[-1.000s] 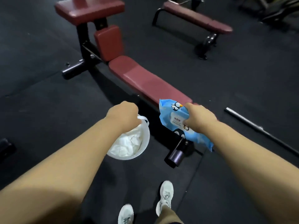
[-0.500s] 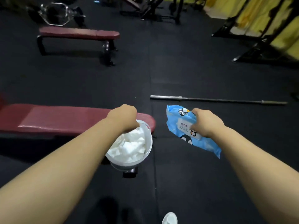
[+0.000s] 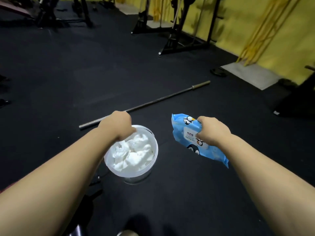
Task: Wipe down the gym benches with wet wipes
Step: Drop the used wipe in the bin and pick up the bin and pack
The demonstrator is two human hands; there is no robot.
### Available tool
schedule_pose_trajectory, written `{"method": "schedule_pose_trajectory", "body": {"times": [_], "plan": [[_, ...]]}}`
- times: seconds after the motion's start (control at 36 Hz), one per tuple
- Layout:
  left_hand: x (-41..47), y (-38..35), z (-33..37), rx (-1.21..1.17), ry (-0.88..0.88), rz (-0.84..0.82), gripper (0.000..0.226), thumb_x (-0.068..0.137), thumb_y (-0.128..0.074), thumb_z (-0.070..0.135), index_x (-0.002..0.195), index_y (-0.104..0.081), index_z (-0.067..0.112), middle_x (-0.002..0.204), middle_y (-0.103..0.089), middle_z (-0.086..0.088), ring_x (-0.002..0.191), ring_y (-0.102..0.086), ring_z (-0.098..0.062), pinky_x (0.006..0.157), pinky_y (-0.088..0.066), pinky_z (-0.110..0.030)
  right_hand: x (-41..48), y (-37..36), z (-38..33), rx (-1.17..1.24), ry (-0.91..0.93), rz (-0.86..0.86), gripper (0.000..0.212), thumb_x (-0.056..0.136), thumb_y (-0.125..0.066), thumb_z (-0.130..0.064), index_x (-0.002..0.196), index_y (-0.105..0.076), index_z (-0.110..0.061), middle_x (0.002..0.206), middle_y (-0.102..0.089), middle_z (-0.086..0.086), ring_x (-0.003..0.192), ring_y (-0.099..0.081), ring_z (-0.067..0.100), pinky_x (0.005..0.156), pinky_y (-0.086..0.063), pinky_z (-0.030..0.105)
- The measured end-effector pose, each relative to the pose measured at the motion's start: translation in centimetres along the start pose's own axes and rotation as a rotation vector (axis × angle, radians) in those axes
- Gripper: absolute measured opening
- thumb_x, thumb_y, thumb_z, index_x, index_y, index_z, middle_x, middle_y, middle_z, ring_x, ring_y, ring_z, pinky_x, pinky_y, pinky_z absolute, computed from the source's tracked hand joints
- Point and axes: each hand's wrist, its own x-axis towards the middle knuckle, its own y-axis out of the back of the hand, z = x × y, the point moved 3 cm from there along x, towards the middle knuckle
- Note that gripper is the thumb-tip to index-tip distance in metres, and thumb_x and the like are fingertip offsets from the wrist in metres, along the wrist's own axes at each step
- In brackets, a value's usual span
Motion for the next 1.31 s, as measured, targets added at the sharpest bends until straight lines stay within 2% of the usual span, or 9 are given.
{"method": "schedule_pose_trajectory", "body": {"times": [0.11, 0.25, 0.42, 0.58, 0.75, 0.92, 1.14, 1.31], "plan": [[7.7, 0.6, 4.4, -0.014, -0.101, -0.001, 0.028, 0.083, -0.057, 0.036, 0.085, -0.064, 0.009, 0.083, -0.063, -0.006, 0.077, -0.062, -0.025, 0.063, -0.051, -0.031, 4.7, 1.3, 4.4, 0.040, -0.119, 0.013, 0.022, 0.077, -0.061, -0.018, 0.096, -0.052, -0.025, 0.085, -0.061, -0.005, 0.075, -0.062, 0.016, 0.062, -0.055, 0.034], [17.8, 1.3, 10.0, 0.030, -0.237, -0.045, 0.028, 0.084, -0.059, 0.040, 0.082, -0.062, 0.012, 0.078, -0.059, -0.001, 0.072, -0.059, -0.022, 0.054, -0.042, -0.026, 10.8, 2.8, 9.0, 0.060, -0.257, 0.052, 0.024, 0.075, -0.061, -0.018, 0.096, -0.052, -0.026, 0.086, -0.060, -0.005, 0.076, -0.061, 0.017, 0.059, -0.050, 0.031], [28.4, 2.5, 16.0, 0.078, -0.384, -0.113, 0.030, 0.085, -0.060, 0.042, 0.081, -0.062, 0.012, 0.077, -0.060, -0.002, 0.069, -0.059, -0.021, 0.053, -0.041, -0.026, 16.9, 5.0, 13.6, 0.114, -0.443, 0.076, 0.024, 0.076, -0.063, -0.018, 0.097, -0.053, -0.026, 0.088, -0.062, -0.005, 0.077, -0.062, 0.017, 0.062, -0.054, 0.032], [37.1, 3.4, 22.5, 0.136, -0.512, -0.124, 0.031, 0.084, -0.059, 0.040, 0.091, -0.064, 0.009, 0.085, -0.063, -0.003, 0.067, -0.056, -0.022, 0.056, -0.043, -0.027, 21.8, 7.0, 18.4, 0.136, -0.574, 0.092, 0.026, 0.079, -0.063, -0.018, 0.101, -0.054, -0.028, 0.093, -0.061, -0.004, 0.082, -0.060, 0.020, 0.056, -0.043, 0.028], [46.3, 3.9, 29.8, 0.205, -0.604, -0.124, 0.028, 0.086, -0.056, 0.040, 0.090, -0.063, 0.013, 0.082, -0.060, -0.001, 0.077, -0.063, -0.023, 0.055, -0.043, -0.026, 28.3, 8.0, 24.4, 0.162, -0.651, 0.103, 0.027, 0.077, -0.065, -0.020, 0.100, -0.055, -0.028, 0.093, -0.061, -0.004, 0.082, -0.060, 0.019, 0.053, -0.039, 0.026], [56.6, 4.2, 37.3, 0.195, -0.614, -0.158, 0.031, 0.087, -0.057, 0.042, 0.091, -0.064, 0.012, 0.086, -0.063, -0.003, 0.082, -0.062, -0.022, 0.065, -0.048, -0.032, 38.2, 9.1, 31.4, 0.178, -0.684, 0.081, 0.025, 0.077, -0.064, -0.017, 0.098, -0.055, -0.028, 0.093, -0.060, -0.004, 0.080, -0.058, 0.019, 0.052, -0.038, 0.026], [69.5, 6.4, 45.0, 0.091, -0.586, -0.195, 0.033, 0.086, -0.059, 0.042, 0.086, -0.063, 0.009, 0.084, -0.066, -0.007, 0.079, -0.066, -0.025, 0.067, -0.053, -0.035, 51.9, 14.0, 38.4, 0.158, -0.674, 0.072, 0.028, 0.078, -0.063, -0.017, 0.102, -0.055, -0.028, 0.094, -0.060, -0.004, 0.082, -0.058, 0.019, 0.055, -0.041, 0.027], [79.7, 8.0, 50.0, 0.060, -0.597, -0.181, 0.033, 0.084, -0.060, 0.046, 0.081, -0.061, 0.014, 0.081, -0.062, -0.004, 0.074, -0.064, -0.023, 0.067, -0.054, -0.035, 62.2, 16.9, 42.0, 0.178, -0.663, 0.087, 0.028, 0.078, -0.066, -0.019, 0.103, -0.057, -0.027, 0.094, -0.061, -0.004, 0.083, -0.059, 0.018, 0.059, -0.045, 0.028]]}}
